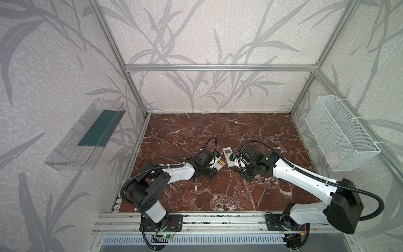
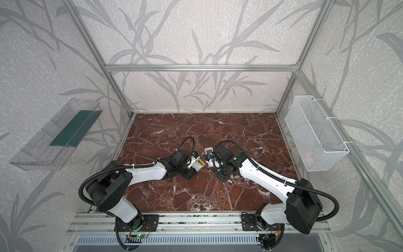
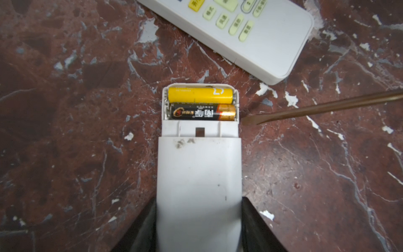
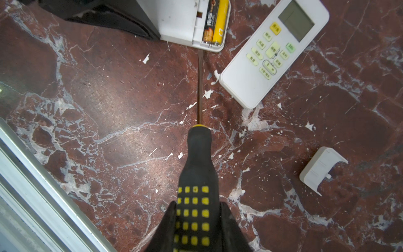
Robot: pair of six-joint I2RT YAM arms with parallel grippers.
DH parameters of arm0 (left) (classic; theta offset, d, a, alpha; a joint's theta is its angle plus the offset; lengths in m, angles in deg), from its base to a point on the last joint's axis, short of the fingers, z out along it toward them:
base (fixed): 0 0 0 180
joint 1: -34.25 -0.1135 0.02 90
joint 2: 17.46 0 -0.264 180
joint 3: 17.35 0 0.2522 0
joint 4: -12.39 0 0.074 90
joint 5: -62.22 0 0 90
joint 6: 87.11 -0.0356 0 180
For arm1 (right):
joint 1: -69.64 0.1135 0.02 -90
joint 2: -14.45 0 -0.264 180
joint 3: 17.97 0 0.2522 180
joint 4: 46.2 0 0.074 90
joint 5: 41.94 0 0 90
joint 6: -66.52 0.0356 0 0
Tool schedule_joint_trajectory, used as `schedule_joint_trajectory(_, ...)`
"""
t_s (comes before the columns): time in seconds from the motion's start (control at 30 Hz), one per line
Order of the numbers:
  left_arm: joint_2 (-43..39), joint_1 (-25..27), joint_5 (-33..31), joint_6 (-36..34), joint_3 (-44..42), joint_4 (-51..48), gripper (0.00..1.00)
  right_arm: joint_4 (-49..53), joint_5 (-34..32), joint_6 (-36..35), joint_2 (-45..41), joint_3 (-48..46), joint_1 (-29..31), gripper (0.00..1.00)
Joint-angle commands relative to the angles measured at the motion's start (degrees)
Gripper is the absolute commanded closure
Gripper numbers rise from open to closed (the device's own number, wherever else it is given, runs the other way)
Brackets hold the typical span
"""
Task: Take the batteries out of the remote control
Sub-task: 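Insert the screwdriver tip beside the battery end with the right gripper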
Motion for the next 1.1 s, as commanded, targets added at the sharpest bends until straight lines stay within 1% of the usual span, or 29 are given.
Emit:
schedule_joint_trajectory(0.0,1.04,0.62,2.72,0.97,-1.68,-5.77,0.48,0.59,0.37,-0.07,-0.31,1.16,0.11,1.00)
schedule_joint_trajectory(0.3,1.28,0.64,2.84,1.01,-1.68,-5.86,0.48,-0.23,-0.41,0.26,-3.12,0.90,0.06,1.00)
schedule_joint_trajectory(0.43,1.21,0.62,2.84,1.06,-1.68,-5.87,0.48,-2.17,-0.97,0.37,-4.17,-0.30,0.06,1.00)
schedule_joint_trajectory(0.57,1.20,0.71,2.83,1.06,-1.68,-5.93,0.49,-2.46,-1.04,0.34,-3.48,-0.55,0.02,1.00)
schedule_joint_trajectory(0.77,1.51,0.70,2.40,1.22,-1.53,-6.00,0.49,0.57,-1.27,0.36,-1.52,0.72,0.06,1.00)
schedule_joint_trajectory(1.07,1.88,0.75,2.39,1.15,-1.30,-6.21,0.49,0.07,-0.20,0.28,-0.66,0.75,0.06,1.00)
